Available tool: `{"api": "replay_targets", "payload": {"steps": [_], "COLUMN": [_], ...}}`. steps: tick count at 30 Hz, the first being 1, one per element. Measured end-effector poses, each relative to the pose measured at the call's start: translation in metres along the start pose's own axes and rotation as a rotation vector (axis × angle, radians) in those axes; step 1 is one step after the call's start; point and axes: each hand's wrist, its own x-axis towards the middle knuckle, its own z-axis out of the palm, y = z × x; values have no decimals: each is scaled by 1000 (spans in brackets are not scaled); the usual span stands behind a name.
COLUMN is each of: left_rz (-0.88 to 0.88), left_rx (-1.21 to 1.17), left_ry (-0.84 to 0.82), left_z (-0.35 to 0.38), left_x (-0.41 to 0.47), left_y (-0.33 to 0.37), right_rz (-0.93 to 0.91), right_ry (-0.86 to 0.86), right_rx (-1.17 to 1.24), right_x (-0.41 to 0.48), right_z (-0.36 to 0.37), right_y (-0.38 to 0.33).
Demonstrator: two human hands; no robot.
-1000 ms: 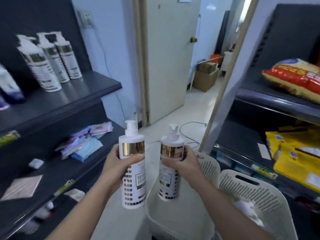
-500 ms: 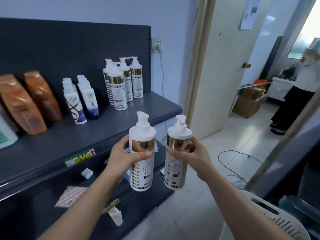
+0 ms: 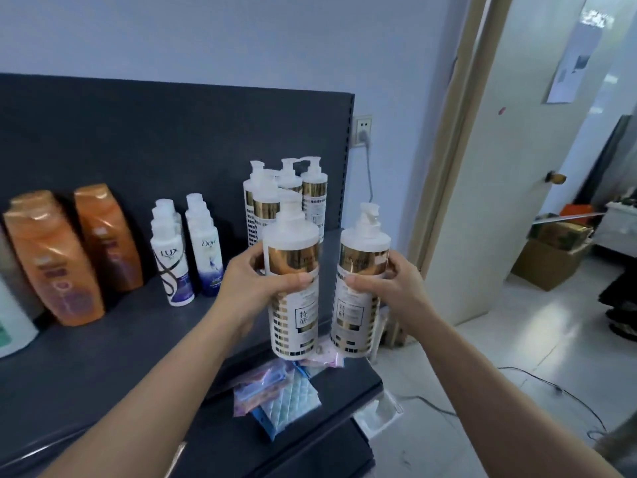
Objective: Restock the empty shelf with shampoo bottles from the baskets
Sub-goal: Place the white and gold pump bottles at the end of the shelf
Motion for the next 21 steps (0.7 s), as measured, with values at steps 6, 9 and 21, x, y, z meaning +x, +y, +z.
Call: {"api": "replay_targets", "payload": {"steps": [6,9,21], "left_rz": [-5,-2,22], "left_rx": [55,66,196], "left_ry": [56,60,51], "left_z": [10,16,31], "left_x": [65,93,170], "left_y": [-7,-12,-45], "right_rz": [-26,-22,23], "right_ry": [-25,-42,-107], "right_rx": [-15,-32,69], "right_x": [73,107,213], "right_z": [-1,2,19], "right_y": [1,9,44]}}
